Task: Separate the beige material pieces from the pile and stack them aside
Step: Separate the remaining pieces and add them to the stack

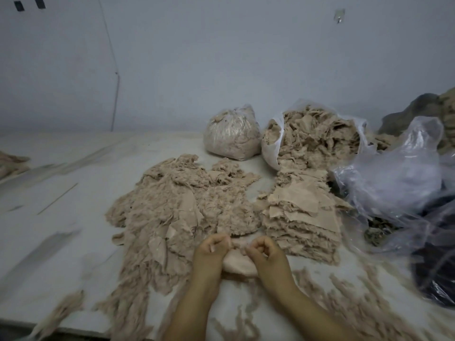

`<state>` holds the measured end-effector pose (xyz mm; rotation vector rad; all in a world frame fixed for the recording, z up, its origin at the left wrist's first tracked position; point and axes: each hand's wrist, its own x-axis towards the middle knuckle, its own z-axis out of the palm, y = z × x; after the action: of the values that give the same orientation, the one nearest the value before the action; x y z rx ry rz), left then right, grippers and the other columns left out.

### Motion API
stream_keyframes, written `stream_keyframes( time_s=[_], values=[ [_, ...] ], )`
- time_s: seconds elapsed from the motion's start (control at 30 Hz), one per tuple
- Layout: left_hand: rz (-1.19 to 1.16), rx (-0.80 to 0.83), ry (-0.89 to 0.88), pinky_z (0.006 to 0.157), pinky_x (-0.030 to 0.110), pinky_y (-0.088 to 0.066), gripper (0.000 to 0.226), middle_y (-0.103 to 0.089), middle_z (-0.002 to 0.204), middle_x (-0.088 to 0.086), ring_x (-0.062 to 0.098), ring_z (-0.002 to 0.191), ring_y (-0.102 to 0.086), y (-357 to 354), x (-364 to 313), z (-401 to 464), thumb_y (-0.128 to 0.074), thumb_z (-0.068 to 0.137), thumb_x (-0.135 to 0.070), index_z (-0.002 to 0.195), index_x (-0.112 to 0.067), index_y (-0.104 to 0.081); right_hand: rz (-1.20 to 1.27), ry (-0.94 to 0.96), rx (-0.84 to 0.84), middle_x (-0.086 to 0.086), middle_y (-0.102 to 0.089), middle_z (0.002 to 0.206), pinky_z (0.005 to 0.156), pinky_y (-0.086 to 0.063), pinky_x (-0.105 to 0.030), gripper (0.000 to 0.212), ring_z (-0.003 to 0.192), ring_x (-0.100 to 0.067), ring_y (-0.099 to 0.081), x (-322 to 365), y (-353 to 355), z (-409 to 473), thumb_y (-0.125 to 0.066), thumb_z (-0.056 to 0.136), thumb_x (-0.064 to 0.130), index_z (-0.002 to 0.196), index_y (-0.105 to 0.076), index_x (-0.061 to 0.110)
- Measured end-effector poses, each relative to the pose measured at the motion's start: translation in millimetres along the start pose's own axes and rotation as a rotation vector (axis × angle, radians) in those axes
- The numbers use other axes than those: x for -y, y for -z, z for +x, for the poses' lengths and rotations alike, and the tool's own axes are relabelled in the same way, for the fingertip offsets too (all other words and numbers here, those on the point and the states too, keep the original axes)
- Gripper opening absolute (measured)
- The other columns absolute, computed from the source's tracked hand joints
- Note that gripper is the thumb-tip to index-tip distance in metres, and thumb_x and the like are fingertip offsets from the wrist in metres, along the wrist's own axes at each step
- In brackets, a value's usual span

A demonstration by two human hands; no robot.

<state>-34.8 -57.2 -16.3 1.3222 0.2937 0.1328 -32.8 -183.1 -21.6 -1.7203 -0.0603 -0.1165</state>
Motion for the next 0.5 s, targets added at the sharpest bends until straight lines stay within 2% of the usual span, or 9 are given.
stream_keyframes(
  time_s=[0.07, 0.13, 0.17, 0.2, 0.27, 0.3, 0.37, 0.43, 0.5],
  values=[
    [-0.015, -0.05, -0.017, 0.074, 0.043, -0.052, 0.01, -0.067, 0.078, 0.016, 0.029, 0.074, -0.061, 2, 0, 3, -0.058, 0.091, -0.005, 0.087, -0.001, -0.065, 0.078, -0.056, -0.021, 0.005, -0.056, 0.065, 0.053, -0.037, -0.013, 0.022, 0.06, -0.004, -0.052, 1, 3, -2, -0.058, 0.094, 0.019, 0.073, -0.057, 0.013],
    [-0.006, -0.042, -0.01, 0.067, 0.039, -0.053, 0.01, -0.068, 0.079, 0.013, 0.028, 0.073, -0.062, 2, 2, 2, -0.059, 0.091, -0.009, 0.093, -0.002, -0.065, 0.232, -0.198, 0.117, -0.002, -0.066, 0.07, 0.057, -0.046, -0.018, 0.031, 0.065, -0.012, -0.062, 3, 3, -5, -0.055, 0.095, 0.033, 0.075, -0.065, 0.011],
    [0.012, -0.039, -0.011, 0.062, 0.037, -0.052, 0.011, -0.068, 0.079, 0.012, 0.027, 0.071, -0.063, 1, 3, 1, -0.059, 0.092, -0.011, 0.094, -0.004, -0.066, 0.28, -0.245, 0.191, -0.006, -0.069, 0.074, 0.06, -0.049, -0.021, 0.03, 0.068, -0.015, -0.064, 4, 2, -7, -0.058, 0.093, 0.033, 0.077, -0.067, 0.009],
    [0.022, -0.044, -0.011, 0.06, 0.036, -0.051, 0.013, -0.069, 0.078, 0.011, 0.025, 0.069, -0.064, -1, 3, 0, -0.058, 0.093, -0.015, 0.092, -0.006, -0.066, 0.283, -0.247, 0.221, -0.009, -0.069, 0.078, 0.063, -0.05, -0.024, 0.024, 0.071, -0.015, -0.063, 5, 0, -8, -0.062, 0.091, 0.028, 0.08, -0.067, 0.008],
    [-0.005, -0.027, 0.01, 0.063, 0.036, -0.051, 0.027, -0.07, 0.076, 0.01, 0.024, 0.069, -0.066, -2, 3, -3, -0.055, 0.094, -0.028, 0.079, -0.012, -0.07, 0.219, -0.161, 0.155, -0.009, -0.066, 0.083, 0.067, -0.049, -0.025, 0.008, 0.074, -0.013, -0.06, 5, -2, -8, -0.066, 0.088, 0.013, 0.082, -0.063, 0.009],
    [-0.039, 0.024, 0.043, 0.066, 0.037, -0.052, 0.036, -0.072, 0.077, 0.009, 0.024, 0.071, -0.068, -2, 1, -4, -0.054, 0.094, -0.036, 0.074, -0.014, -0.073, 0.194, -0.118, 0.106, -0.008, -0.065, 0.086, 0.07, -0.051, -0.028, 0.008, 0.077, -0.015, -0.06, 5, -2, -8, -0.067, 0.086, 0.008, 0.084, -0.06, 0.01],
    [-0.005, 0.168, 0.091, 0.075, 0.038, -0.055, 0.037, -0.074, 0.085, 0.011, 0.026, 0.081, -0.071, -3, -3, -8, -0.06, 0.086, -0.048, 0.081, -0.015, -0.076, 0.148, -0.053, 0.07, -0.004, -0.066, 0.093, 0.076, -0.054, -0.032, 0.016, 0.085, -0.017, -0.063, 7, -3, -7, -0.069, 0.084, 0.007, 0.091, -0.057, 0.015],
    [0.137, 0.237, 0.06, 0.075, 0.034, -0.056, 0.038, -0.074, 0.087, 0.012, 0.026, 0.084, -0.072, -4, -4, -13, -0.073, 0.071, -0.047, 0.087, -0.012, -0.076, 0.075, 0.012, 0.081, 0.005, -0.065, 0.088, 0.067, -0.05, -0.02, 0.021, 0.08, -0.007, -0.062, 10, -2, -8, -0.07, 0.084, 0.012, 0.094, -0.056, 0.023],
    [0.141, 0.206, 0.034, 0.072, 0.033, -0.056, 0.025, -0.074, 0.082, 0.011, 0.027, 0.08, -0.071, -7, -3, -15, -0.074, 0.077, -0.032, 0.083, -0.008, -0.074, 0.052, 0.038, 0.116, 0.009, -0.062, 0.08, 0.058, -0.044, -0.012, 0.028, 0.067, 0.003, -0.059, 10, 0, -9, -0.072, 0.082, 0.014, 0.098, -0.053, 0.025]
  ],
)
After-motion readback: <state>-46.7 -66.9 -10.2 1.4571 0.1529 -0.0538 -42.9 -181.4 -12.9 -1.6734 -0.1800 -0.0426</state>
